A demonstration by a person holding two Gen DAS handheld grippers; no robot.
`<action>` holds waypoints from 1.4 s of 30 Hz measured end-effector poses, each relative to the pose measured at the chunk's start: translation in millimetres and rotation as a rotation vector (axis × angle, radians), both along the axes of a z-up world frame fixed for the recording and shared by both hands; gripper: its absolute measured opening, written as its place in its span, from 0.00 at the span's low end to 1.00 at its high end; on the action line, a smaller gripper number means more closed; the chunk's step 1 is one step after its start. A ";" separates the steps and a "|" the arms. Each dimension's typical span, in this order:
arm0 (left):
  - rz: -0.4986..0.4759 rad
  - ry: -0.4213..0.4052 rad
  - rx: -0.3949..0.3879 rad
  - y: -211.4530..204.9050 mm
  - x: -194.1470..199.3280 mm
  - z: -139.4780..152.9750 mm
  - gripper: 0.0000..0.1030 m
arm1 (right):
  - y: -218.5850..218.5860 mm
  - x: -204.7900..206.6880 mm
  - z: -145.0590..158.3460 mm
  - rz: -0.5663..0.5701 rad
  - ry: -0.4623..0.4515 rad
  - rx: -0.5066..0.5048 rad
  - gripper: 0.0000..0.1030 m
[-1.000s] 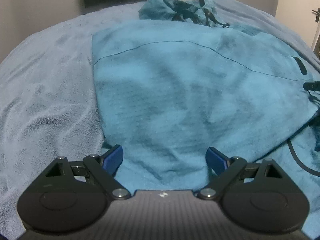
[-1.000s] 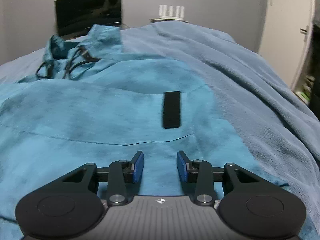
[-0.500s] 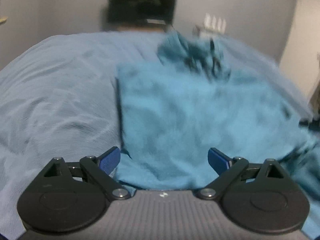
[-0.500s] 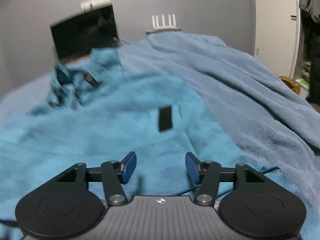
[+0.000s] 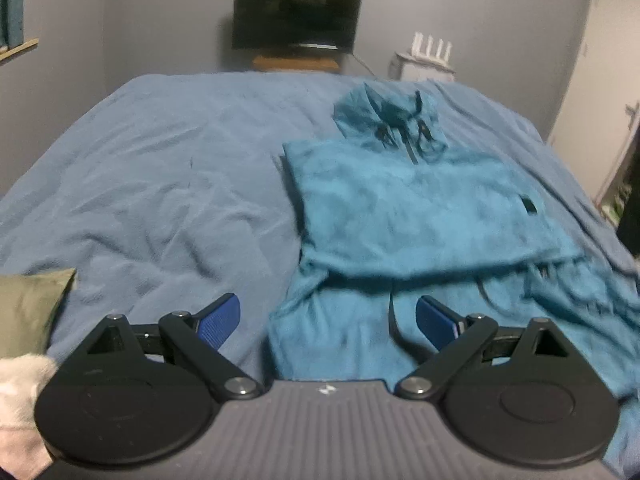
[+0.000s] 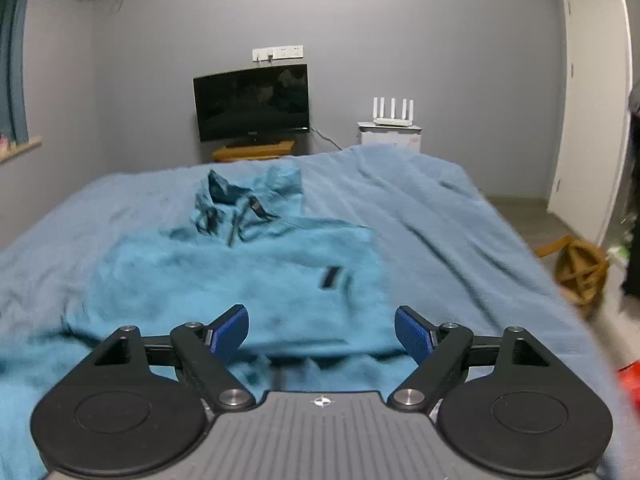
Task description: Fold large clothes
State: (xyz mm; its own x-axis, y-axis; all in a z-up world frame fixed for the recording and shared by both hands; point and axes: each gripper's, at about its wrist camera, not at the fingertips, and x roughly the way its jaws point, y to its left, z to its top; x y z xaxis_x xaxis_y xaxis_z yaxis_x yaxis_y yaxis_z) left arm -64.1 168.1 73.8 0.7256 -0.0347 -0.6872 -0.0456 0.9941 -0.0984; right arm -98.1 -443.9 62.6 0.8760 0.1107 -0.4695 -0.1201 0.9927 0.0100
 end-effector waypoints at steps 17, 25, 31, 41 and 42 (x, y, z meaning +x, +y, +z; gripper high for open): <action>-0.086 0.078 -0.058 -22.9 -93.8 6.3 0.92 | -99.6 -106.9 -18.9 0.059 0.145 -0.132 0.79; -0.269 0.180 0.132 -36.3 -113.1 -0.6 0.92 | -75.4 -122.0 -42.2 0.286 0.196 -0.316 0.77; -0.484 0.064 0.302 -64.5 -125.0 -18.4 0.92 | -51.2 -120.4 -52.4 0.426 0.129 -0.394 0.76; -0.609 -0.102 0.285 -61.7 -95.3 -10.9 0.92 | -36.2 -77.7 -59.9 0.565 0.048 -0.431 0.76; -0.618 -0.113 0.301 -60.8 -92.2 -9.8 0.92 | -35.2 -74.3 -61.2 0.576 0.046 -0.434 0.76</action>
